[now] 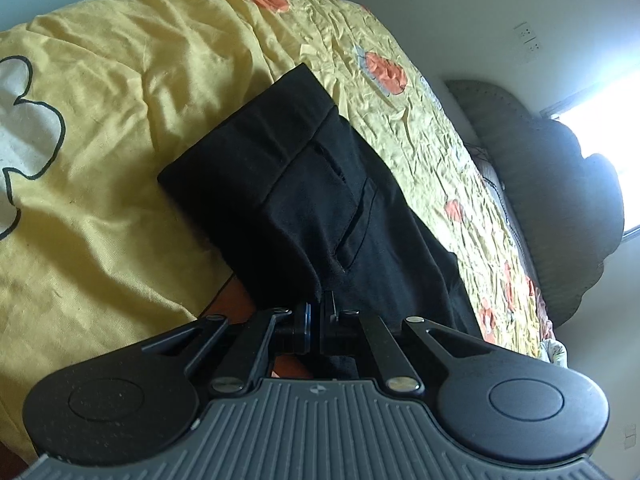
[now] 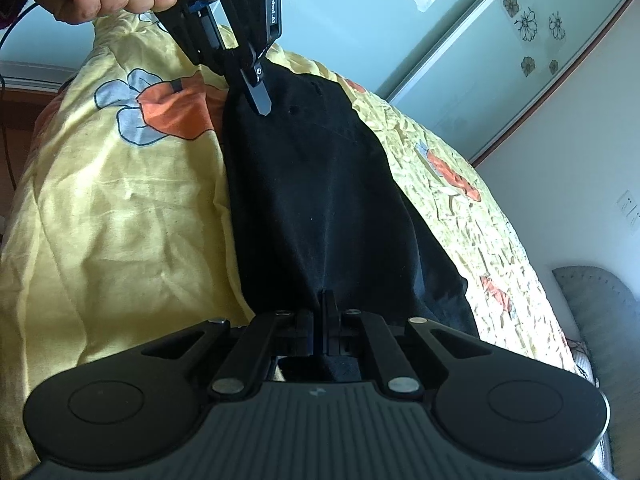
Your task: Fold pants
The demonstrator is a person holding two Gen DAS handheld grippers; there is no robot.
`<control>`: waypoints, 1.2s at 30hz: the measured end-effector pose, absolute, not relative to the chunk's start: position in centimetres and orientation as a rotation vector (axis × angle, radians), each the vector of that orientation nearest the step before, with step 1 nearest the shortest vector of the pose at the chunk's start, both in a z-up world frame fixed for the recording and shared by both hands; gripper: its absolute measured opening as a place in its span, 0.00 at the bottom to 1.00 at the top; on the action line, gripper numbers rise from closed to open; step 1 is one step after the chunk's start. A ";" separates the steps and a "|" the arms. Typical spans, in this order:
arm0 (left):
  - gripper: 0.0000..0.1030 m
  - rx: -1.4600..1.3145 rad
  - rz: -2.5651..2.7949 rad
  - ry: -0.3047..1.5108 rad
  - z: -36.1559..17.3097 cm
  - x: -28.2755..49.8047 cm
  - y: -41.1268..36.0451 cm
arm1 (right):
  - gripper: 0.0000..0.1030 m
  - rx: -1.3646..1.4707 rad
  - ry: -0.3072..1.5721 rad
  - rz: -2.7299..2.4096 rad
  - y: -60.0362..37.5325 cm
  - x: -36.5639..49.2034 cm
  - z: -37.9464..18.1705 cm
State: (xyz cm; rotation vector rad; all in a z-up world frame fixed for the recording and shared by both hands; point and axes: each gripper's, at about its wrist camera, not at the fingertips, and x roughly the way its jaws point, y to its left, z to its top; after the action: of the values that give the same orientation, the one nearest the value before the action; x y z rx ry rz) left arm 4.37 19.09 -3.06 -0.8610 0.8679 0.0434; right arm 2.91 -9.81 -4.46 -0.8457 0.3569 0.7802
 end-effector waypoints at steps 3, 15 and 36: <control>0.03 -0.851 0.048 0.869 -3.0 4.3 19.0 | 0.03 -0.843 0.358 0.783 -9.9 2.6 -4.5; 0.06 -0.811 0.077 0.893 -2.5 4.2 18.5 | 0.05 -0.776 0.378 0.768 -10.7 2.2 -4.5; 0.30 -0.592 -0.022 0.845 3.7 3.0 14.2 | 0.08 -0.423 0.512 0.889 -16.6 2.3 -0.5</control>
State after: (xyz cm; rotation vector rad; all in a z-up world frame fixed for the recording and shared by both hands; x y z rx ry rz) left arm 3.01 14.18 3.66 -0.5917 0.8454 -0.0219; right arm 2.25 -16.57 -0.49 -0.4227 0.5124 0.8889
